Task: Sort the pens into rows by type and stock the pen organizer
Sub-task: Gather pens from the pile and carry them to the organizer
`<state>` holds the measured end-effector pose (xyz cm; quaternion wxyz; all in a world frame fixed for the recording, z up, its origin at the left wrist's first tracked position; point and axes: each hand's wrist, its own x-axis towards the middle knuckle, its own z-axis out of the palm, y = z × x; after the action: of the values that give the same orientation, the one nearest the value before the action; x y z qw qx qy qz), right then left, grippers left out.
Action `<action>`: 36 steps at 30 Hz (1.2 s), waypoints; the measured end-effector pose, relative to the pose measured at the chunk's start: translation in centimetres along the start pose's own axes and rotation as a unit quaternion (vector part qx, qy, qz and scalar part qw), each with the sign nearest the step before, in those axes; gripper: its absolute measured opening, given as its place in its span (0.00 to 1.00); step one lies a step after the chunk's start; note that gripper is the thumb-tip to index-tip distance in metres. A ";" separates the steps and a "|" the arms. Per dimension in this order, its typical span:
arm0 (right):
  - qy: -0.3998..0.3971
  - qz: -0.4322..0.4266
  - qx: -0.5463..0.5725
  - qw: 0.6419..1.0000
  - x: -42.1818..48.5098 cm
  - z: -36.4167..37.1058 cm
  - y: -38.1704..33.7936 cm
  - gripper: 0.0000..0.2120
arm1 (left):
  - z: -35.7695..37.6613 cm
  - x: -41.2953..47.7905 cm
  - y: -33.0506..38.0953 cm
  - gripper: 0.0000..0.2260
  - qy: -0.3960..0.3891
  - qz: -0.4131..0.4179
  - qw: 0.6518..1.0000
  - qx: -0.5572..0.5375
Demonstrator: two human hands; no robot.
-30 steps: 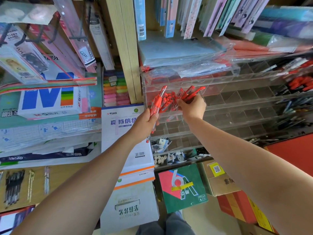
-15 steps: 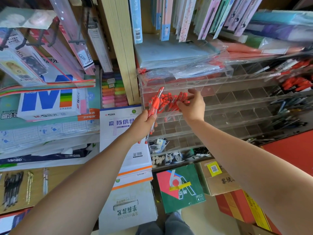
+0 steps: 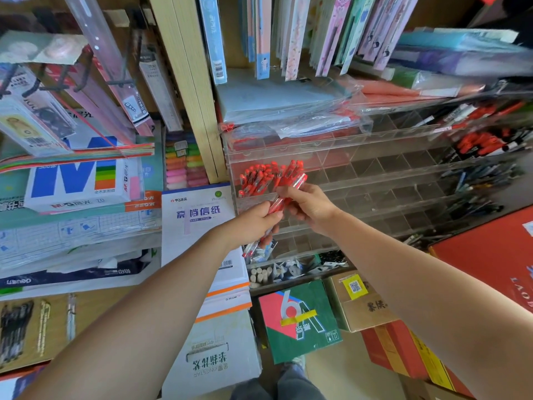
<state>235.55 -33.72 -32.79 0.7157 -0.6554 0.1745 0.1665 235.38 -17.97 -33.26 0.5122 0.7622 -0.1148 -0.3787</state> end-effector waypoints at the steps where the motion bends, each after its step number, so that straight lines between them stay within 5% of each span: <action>1: 0.011 0.005 0.008 1.000 0.0 -0.1 0.0 0.06 | 0.0 0.0 0.2 0.06 -0.002 -0.005 1.000 0.008; 8: 0.006 0.002 0.066 0.998 0.0 -1.3 0.0 0.04 | 0.1 0.5 0.6 0.02 0.009 -0.015 0.999 0.046; 13: 0.021 -0.023 0.029 0.999 0.4 -2.2 -0.9 0.04 | 0.0 1.0 0.6 0.10 0.049 -0.014 0.996 0.068; 17: 0.145 -0.070 0.032 0.986 1.7 -3.2 -2.3 0.05 | -1.2 1.4 0.4 0.11 0.171 -0.015 0.969 0.178; 22: 0.248 -0.109 -0.004 0.963 3.2 -3.5 -2.4 0.05 | -2.7 1.3 0.3 0.05 0.356 -0.033 0.890 0.283; 28: 0.292 -0.144 -0.076 0.942 3.7 -2.1 -1.6 0.08 | -3.0 1.7 -0.1 0.12 0.338 -0.043 0.903 0.261; 36: 0.339 -0.183 -0.166 0.908 4.3 -1.5 -1.3 0.06 | -3.5 2.4 -0.6 0.07 0.341 -0.017 0.905 0.255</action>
<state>239.94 -35.24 -33.81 0.5124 -0.8019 0.2537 -0.1732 239.35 -16.60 -34.16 0.3014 0.9514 -0.0134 -0.0623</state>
